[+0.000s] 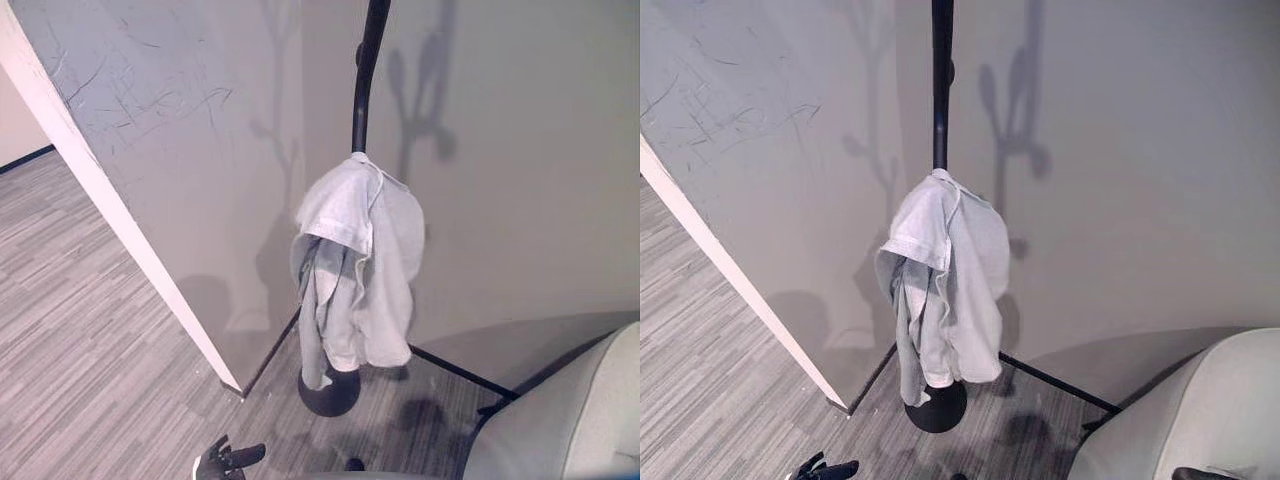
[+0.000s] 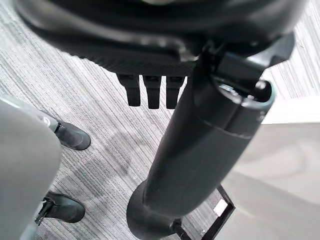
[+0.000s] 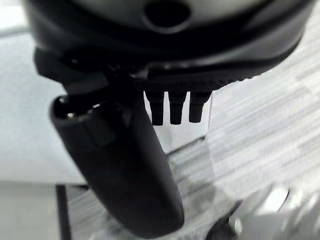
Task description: Hang the clothes on the sofa on the clothes rack.
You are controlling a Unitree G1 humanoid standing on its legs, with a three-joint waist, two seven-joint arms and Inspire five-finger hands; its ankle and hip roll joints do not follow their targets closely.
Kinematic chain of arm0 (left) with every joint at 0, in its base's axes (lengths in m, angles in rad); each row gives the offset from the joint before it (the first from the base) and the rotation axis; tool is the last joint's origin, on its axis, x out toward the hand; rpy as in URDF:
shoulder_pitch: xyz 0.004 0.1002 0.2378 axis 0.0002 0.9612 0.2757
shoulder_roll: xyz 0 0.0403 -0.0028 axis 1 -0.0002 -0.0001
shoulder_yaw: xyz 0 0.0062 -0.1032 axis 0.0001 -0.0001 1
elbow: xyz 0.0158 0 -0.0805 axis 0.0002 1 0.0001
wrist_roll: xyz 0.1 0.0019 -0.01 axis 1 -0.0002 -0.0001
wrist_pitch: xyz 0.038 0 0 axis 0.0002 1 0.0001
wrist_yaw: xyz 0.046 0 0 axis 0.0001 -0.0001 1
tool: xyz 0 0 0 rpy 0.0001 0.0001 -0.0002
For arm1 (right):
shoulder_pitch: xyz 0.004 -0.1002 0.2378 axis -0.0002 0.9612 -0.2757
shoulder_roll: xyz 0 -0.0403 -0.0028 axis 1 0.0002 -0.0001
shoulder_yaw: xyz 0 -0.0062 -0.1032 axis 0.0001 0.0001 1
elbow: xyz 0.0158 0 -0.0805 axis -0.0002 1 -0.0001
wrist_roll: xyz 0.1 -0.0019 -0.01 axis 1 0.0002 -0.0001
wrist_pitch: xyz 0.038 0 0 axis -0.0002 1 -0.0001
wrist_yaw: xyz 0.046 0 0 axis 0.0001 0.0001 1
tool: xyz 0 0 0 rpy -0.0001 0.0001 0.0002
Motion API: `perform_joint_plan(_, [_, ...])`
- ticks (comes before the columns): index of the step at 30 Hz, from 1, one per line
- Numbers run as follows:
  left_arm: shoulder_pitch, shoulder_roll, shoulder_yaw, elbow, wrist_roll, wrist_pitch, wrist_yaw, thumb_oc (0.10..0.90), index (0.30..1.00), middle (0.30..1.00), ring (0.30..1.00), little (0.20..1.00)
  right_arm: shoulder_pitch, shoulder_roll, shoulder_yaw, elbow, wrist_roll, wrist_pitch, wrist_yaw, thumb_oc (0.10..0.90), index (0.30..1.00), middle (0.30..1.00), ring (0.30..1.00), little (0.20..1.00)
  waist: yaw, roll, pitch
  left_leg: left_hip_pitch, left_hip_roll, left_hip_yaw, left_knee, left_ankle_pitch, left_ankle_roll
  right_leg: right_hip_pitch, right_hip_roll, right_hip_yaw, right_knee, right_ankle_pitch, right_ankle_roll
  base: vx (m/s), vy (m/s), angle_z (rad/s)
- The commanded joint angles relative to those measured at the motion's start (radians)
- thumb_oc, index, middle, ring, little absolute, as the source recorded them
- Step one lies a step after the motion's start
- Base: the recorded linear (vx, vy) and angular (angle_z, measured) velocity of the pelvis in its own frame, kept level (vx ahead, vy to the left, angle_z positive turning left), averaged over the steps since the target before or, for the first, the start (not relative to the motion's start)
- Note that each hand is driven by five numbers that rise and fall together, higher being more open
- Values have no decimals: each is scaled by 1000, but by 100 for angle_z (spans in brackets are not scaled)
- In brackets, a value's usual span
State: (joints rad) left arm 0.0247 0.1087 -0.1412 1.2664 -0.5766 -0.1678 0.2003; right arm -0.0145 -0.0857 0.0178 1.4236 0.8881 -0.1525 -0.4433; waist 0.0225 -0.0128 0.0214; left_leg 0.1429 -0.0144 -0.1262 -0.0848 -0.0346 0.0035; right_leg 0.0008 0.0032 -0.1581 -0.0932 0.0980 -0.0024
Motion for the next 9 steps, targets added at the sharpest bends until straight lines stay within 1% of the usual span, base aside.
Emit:
perform_joint_plan(1, [-50,-10,-5,70,37,-32,0,800,900,900,900,900,-118,20,21,-15,-4,-49,39,800,900,900,900,900,26,-28,-3,-50,13,25,-2,8,-25,103,-52,30,6,-85,80,0,0,0])
perform_joint_plan(6, [-57,-10,-19,73,57,-37,-8,800,900,900,900,900,-124,12,31,19,-25,-34,66,800,900,900,900,900,27,-26,-3,-50,13,25,-2,8,-25,105,-52,29,6,-86,80,0,0,0])
perform_joint_plan(9, [-57,-9,-37,74,83,-33,-25,800,900,900,900,900,-116,20,40,61,-36,-7,89,800,900,900,900,900,31,-26,-6,-50,14,20,-2,8,-27,108,-54,22,6,-89,79,2,0,1])
